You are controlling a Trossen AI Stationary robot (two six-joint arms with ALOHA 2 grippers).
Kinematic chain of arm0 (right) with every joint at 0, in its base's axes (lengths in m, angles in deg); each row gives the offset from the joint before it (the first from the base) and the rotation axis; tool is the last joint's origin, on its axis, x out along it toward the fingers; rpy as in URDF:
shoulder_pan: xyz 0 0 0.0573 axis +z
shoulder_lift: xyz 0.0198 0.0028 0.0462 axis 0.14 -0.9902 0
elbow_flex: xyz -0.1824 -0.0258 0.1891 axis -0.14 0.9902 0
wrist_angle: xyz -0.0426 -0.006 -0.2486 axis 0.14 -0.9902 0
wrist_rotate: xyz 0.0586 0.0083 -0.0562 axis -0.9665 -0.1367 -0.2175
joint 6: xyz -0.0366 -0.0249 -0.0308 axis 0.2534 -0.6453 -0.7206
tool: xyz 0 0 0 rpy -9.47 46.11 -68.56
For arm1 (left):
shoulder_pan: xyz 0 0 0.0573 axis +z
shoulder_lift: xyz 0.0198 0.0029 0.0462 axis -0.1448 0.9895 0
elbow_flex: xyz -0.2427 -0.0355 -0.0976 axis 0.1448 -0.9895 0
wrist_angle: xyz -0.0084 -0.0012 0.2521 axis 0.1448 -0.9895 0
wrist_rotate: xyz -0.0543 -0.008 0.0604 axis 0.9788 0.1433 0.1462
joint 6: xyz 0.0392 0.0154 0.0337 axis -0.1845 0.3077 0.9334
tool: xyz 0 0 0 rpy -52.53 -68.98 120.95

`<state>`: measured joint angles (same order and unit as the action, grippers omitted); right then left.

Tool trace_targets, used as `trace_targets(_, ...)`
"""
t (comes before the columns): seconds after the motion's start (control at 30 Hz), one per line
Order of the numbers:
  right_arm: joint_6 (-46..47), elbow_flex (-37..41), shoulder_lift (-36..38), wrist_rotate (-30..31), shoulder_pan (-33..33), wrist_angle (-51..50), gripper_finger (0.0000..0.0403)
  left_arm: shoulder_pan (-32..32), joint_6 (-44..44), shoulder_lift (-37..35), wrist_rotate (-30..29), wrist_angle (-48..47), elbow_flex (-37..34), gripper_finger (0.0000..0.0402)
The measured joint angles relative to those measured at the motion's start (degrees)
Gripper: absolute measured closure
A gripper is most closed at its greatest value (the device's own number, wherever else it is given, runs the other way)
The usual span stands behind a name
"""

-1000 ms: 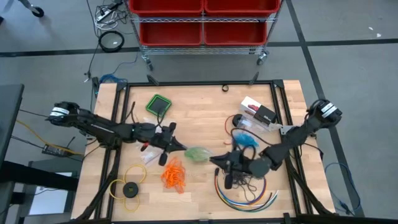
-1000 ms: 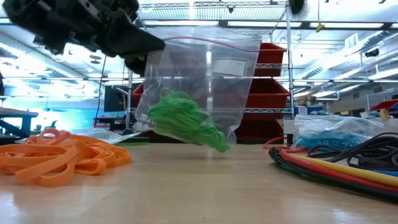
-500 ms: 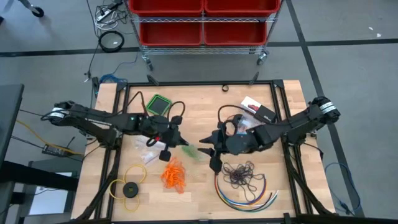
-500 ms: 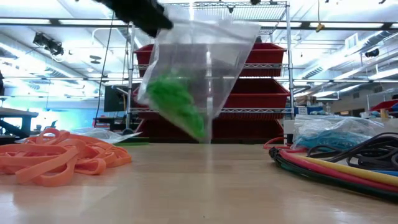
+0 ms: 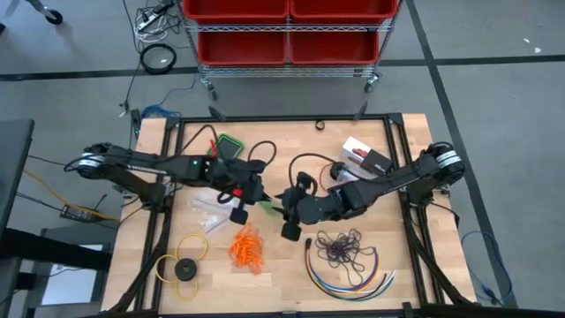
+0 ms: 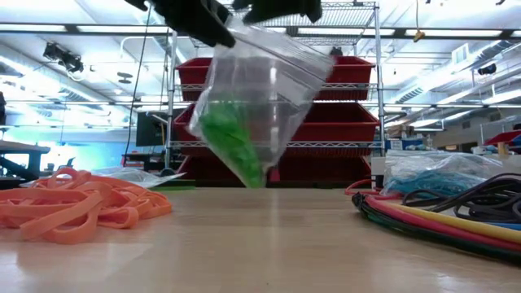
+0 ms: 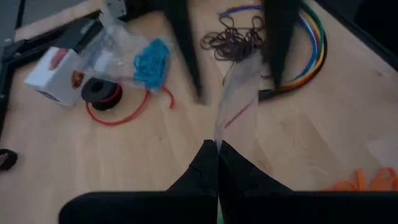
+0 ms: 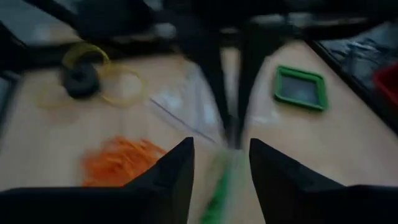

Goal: Sort rubber bands
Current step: Close the transparent zip bag

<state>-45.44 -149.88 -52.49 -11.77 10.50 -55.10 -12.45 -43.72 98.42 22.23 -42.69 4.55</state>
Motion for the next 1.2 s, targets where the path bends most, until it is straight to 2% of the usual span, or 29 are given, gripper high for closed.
trace_targets(0.17, -0.5, -4.0, -2.1, 3.2, 0.0, -6.5, 0.0262, 0.0, 0.1, 1.5, 0.0, 1.0, 0.0, 0.0401)
trace_targets(0.3, 0.0, -4.1, -2.0, 4.6, 0.2, -8.7, 0.0262, -0.1, 0.3, 1.6, 0.1, 0.8, 0.0, 0.0402)
trace_targets(0.73, 2.9, -4.1, -2.0, -1.6, -0.9, -9.1, 0.0265, -1.7, 0.7, 1.5, 0.2, 3.5, 0.0, 0.0402)
trace_targets(0.9, 3.5, -4.0, -4.6, -3.8, -1.4, -8.6, 0.0273, -1.9, 1.1, 1.5, 0.1, 4.2, 0.0, 0.0402)
trace_targets(1.2, 2.5, -4.0, -6.5, -3.5, -1.8, -7.0, 0.0317, -2.0, 1.2, 1.5, -0.1, 1.9, 0.0, 0.0402)
